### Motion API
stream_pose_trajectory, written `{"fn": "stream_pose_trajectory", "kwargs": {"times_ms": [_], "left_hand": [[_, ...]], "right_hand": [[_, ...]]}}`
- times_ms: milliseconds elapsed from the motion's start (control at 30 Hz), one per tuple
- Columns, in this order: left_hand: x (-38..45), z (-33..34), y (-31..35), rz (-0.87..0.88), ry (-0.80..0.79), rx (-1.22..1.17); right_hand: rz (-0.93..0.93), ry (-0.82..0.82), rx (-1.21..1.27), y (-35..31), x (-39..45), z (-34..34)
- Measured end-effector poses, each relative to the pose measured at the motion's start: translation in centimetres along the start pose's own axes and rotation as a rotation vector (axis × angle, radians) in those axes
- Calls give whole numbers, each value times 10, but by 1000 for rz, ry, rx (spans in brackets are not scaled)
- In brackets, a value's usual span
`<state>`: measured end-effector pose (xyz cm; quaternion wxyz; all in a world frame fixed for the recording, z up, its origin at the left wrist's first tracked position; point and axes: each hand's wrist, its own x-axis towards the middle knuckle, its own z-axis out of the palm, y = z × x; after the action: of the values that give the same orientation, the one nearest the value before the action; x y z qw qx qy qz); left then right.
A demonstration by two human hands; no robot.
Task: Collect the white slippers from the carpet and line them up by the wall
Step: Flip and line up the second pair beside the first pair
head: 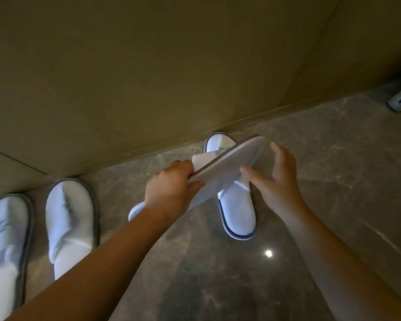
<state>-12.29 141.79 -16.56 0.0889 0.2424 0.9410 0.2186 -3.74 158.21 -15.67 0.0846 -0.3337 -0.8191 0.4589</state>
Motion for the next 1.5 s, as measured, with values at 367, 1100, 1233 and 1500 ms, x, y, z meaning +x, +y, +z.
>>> {"fn": "stream_pose_trajectory", "kwargs": {"times_ms": [367,1100,1233,1500], "left_hand": [[-38,-1,-33,264,54,-142],[-55,34,-140,-690,-35,-836],[-45,45,-161,-763,-12,-794],[-64,60,-165,-655,-36,-430]], "right_hand": [[319,102,678,-30,3,67],[238,-365,455,-10,-21,169],[187,-466,269,2,-24,189],[-134,-432,-375,47,-20,181]]}}
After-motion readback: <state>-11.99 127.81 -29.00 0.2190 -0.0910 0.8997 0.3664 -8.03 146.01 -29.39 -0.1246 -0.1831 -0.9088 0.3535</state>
